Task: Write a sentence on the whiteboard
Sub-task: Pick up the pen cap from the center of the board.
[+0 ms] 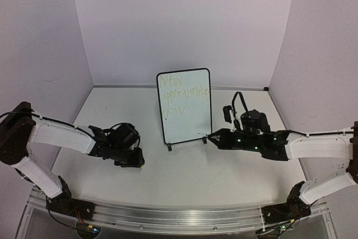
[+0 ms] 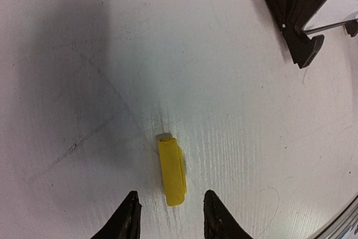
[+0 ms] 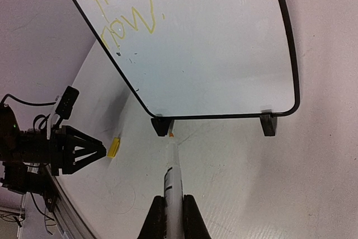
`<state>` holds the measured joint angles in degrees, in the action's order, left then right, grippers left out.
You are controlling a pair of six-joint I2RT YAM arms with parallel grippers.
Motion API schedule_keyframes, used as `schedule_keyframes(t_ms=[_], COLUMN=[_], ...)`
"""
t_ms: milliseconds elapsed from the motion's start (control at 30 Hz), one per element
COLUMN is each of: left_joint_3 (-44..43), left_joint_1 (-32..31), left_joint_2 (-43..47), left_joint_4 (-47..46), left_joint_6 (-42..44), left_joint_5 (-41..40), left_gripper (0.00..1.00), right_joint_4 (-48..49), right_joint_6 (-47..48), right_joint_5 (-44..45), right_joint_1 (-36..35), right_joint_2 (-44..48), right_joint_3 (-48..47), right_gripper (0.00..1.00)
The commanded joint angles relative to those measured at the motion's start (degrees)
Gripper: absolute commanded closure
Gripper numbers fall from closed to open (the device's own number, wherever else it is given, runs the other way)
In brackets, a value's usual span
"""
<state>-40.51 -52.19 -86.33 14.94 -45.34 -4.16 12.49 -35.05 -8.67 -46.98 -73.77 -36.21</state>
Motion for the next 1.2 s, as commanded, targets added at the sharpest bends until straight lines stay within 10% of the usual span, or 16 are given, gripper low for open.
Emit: schedule_keyframes(t_ms=[0,1167], left_joint_3=[-2.3,-7.1], left_joint_1=[-0.5,-1.2], left_joint_2=[-1.6,-6.6], left_joint_4=[-0.3,6.5], left_joint_6=[0.8,5.1], left_joint_5=[-0.2,-2.8], left_gripper=[0.64,0.78], right_joint_4=[1.4,1.4], right_joint_6=[-0.5,-0.8], right_joint_5=[-0.7,0.4], right_joint_1=[-0.3,-0.4], right_joint_2=[-1.3,-1.7], right_joint_3=[-1.8,-1.3], right_gripper=[1.00,1.00])
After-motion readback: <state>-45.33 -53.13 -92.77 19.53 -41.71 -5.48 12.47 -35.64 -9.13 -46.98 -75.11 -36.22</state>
